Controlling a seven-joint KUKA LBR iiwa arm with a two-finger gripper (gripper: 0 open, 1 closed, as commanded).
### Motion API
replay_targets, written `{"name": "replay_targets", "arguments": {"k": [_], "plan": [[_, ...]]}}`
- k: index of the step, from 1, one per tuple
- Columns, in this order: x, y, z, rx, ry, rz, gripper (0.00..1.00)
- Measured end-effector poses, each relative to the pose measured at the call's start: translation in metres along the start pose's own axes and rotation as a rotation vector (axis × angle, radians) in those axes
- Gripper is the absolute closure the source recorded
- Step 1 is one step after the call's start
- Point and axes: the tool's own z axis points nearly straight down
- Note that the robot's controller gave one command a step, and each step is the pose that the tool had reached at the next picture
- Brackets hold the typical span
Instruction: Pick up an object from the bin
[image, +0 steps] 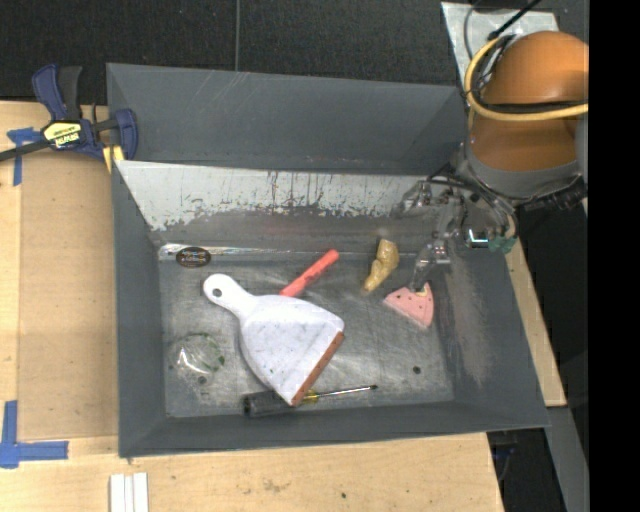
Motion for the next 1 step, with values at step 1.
{"name": "replay_targets", "arguments": {"k": [1], "plan": [[-0.0013, 0.0001, -0.0050, 0.001, -0.009, -0.001, 0.00]]}}
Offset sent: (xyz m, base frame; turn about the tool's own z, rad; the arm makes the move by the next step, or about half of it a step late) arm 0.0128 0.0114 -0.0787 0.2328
